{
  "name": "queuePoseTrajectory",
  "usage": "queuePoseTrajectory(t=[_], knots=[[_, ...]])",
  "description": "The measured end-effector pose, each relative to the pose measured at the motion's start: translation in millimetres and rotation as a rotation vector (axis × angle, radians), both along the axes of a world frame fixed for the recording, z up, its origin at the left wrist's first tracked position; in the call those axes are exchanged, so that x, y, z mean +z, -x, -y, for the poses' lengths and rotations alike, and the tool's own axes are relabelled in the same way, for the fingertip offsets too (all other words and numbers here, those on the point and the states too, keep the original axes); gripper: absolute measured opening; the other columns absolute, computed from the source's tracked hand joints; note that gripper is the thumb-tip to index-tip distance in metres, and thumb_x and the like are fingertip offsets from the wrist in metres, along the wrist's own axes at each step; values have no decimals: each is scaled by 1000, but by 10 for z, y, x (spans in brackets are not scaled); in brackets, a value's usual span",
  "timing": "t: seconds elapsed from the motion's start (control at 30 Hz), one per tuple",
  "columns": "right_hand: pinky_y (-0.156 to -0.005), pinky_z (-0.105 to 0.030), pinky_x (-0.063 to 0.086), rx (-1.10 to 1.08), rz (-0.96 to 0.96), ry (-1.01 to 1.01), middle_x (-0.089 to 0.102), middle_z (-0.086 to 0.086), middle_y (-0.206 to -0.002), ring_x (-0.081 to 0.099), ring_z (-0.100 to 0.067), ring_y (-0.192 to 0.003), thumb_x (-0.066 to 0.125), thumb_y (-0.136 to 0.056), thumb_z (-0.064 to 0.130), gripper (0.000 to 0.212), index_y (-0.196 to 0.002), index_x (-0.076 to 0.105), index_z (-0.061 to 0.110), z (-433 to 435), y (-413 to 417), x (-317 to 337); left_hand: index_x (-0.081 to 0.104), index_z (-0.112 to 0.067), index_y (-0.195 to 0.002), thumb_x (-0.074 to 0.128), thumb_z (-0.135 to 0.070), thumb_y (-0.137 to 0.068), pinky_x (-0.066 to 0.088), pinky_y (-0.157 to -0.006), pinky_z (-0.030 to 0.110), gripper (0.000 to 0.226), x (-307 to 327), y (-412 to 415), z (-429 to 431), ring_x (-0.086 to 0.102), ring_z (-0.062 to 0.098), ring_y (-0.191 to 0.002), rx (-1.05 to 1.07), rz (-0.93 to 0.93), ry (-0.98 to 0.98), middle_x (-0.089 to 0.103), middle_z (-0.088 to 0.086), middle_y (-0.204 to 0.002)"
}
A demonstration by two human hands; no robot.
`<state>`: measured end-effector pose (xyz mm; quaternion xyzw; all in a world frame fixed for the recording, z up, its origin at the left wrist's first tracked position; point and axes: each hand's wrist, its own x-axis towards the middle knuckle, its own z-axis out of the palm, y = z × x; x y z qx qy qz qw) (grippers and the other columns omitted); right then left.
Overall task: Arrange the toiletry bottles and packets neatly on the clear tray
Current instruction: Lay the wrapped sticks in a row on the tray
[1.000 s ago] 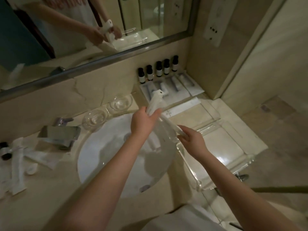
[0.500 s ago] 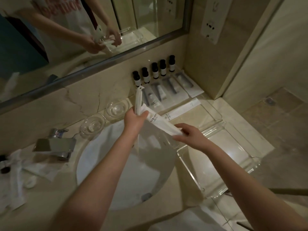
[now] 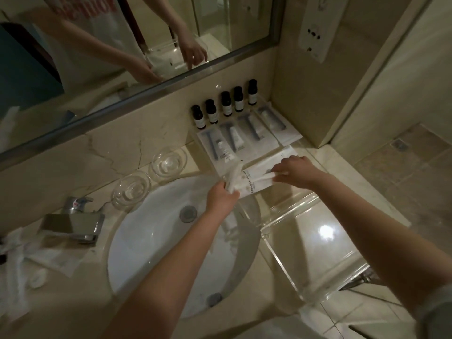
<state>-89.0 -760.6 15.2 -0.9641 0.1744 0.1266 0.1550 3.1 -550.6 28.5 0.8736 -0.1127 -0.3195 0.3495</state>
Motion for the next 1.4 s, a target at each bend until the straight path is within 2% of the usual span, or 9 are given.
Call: queuePoseTrajectory(t=[0.2, 0.47, 0.67, 0.97, 1.17, 1.23, 1.3, 1.37, 1.4], knots=[[-103, -40, 31, 72, -260, -49, 57, 2, -129, 47, -21, -122, 53, -91, 40, 40, -130, 53, 29, 159, -113, -103, 58, -3, -113, 57, -19, -87, 42, -75, 26, 31, -49, -135, -33, 60, 26, -97, -44, 56, -87, 63, 14, -110], [-80, -38, 43, 17, 161, 193, 61, -9, -109, 53, -28, -101, 68, -79, 21, 40, -118, 60, 15, -26, -44, -261, 56, -2, -102, 57, -15, -85, 37, -67, 25, 21, -9, -187, -74, 51, 20, -79, -54, 114, -74, 54, 6, -90], [-49, -32, 48, 8, 278, 184, 60, -9, -78, 60, -30, -67, 79, -65, 10, 27, -91, 73, 18, -416, 24, -494, 58, -5, -106, 56, -17, -86, 46, -77, 31, 24, 65, -238, -132, 61, 30, -96, -95, 235, -122, 64, 14, -104], [-44, -27, 40, 101, 328, 127, 59, -8, -69, 58, -28, -59, 84, -57, 8, 29, -84, 75, 14, -358, -114, -419, 59, -8, -108, 52, -15, -84, 54, -76, 40, 25, 131, -263, -253, 61, 34, -93, -123, 309, -141, 64, 15, -102], [-60, -32, 47, 31, 382, 86, 65, -10, -95, 63, -31, -83, 64, -81, 8, 29, -109, 69, 16, -401, -124, -389, 57, -5, -106, 53, -18, -85, 46, -83, 35, 24, 169, -239, -238, 58, 32, -102, -283, 449, -229, 61, 15, -108], [-64, -30, 49, -144, 521, -48, 66, -5, -98, 64, -23, -80, 58, -89, 15, 25, -112, 67, 14, -505, -120, -269, 55, -4, -107, 54, -19, -86, 45, -82, 37, 26, 190, -207, -219, 57, 33, -102, -342, 504, -241, 59, 16, -109], [-67, -25, 48, -363, 612, -446, 65, -2, -97, 62, -17, -76, 53, -94, 24, 25, -116, 63, 16, -628, -110, -73, 54, -5, -111, 55, -21, -86, 45, -83, 39, 29, 215, -152, -178, 57, 34, -102, -411, 557, -257, 58, 16, -111], [-69, -14, 47, -411, 568, -824, 62, 1, -100, 61, -9, -81, 53, -94, 27, 31, -124, 56, 21, -699, -84, 105, 49, -6, -115, 56, -22, -86, 45, -82, 39, 34, 242, -78, -123, 58, 34, -103, -472, 588, -265, 58, 16, -113], [-74, -10, 46, -353, 518, -858, 60, 6, -106, 59, -3, -89, 58, -92, 27, 36, -127, 53, 25, -711, -61, 155, 46, -6, -117, 57, -21, -86, 45, -80, 39, 36, 256, -33, -97, 58, 34, -102, -488, 575, -240, 58, 15, -113]])
